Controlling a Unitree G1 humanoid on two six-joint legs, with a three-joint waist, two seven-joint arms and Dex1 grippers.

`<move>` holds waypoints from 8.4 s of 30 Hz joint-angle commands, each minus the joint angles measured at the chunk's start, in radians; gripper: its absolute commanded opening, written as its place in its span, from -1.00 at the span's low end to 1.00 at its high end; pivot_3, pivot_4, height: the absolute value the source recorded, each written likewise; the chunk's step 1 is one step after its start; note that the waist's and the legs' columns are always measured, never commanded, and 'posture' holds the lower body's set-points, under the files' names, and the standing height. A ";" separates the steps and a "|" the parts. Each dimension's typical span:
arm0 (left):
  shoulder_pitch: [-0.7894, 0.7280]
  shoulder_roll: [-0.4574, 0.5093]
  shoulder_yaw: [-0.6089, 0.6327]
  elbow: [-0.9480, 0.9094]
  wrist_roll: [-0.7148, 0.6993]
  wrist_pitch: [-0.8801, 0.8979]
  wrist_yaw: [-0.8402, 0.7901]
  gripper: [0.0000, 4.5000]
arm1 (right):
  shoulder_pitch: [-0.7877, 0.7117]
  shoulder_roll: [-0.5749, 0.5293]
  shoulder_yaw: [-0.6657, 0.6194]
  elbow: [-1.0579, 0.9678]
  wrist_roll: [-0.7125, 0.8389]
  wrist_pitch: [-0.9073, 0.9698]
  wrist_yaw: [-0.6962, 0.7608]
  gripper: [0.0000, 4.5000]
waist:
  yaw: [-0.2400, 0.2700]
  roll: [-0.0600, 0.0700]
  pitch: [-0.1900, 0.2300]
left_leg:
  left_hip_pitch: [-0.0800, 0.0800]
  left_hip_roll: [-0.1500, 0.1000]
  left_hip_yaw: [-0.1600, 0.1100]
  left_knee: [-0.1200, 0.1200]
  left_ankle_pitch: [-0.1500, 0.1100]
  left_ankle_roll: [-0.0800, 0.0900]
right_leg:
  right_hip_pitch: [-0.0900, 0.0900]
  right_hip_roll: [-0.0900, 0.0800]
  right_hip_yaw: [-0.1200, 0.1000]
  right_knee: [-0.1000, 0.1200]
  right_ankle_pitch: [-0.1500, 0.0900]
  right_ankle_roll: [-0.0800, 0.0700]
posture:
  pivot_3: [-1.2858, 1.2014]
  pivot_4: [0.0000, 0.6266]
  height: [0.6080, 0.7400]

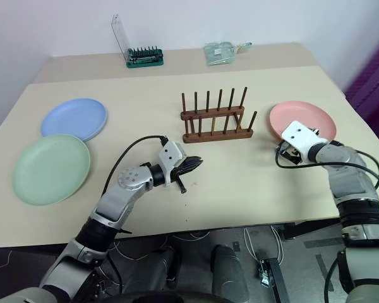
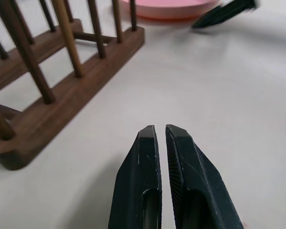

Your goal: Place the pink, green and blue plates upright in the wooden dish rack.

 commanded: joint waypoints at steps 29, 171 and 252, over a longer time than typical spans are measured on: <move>0.057 0.039 0.044 -0.113 -0.050 0.013 0.007 -0.86 | -0.364 0.205 -0.416 -0.349 1.045 0.727 0.151 -0.98 | 0.008 0.003 0.002 | -0.010 0.001 -0.002 0.001 -0.001 0.001 | -0.009 -0.001 -0.001 -0.001 0.000 0.000 | 0.03 -0.52 1.00; 0.177 0.237 0.267 -0.508 -0.474 0.294 0.185 0.54 | -0.369 0.519 -0.346 -0.553 1.074 0.822 -0.444 -1.00 | -0.017 -0.001 0.004 | -0.013 0.005 0.000 -0.002 -0.001 -0.005 | -0.018 0.003 -0.001 0.002 0.004 -0.004 | 0.03 -0.52 1.00; -0.468 -0.079 0.837 -0.454 -0.773 0.945 1.214 -1.00 | -0.394 0.430 0.344 -0.271 -0.180 -0.385 -0.035 0.98 | -0.016 -0.008 0.003 | -0.014 0.004 -0.002 0.001 0.004 -0.015 | -0.018 0.005 -0.002 0.004 0.005 -0.002 | 0.03 -0.52 1.00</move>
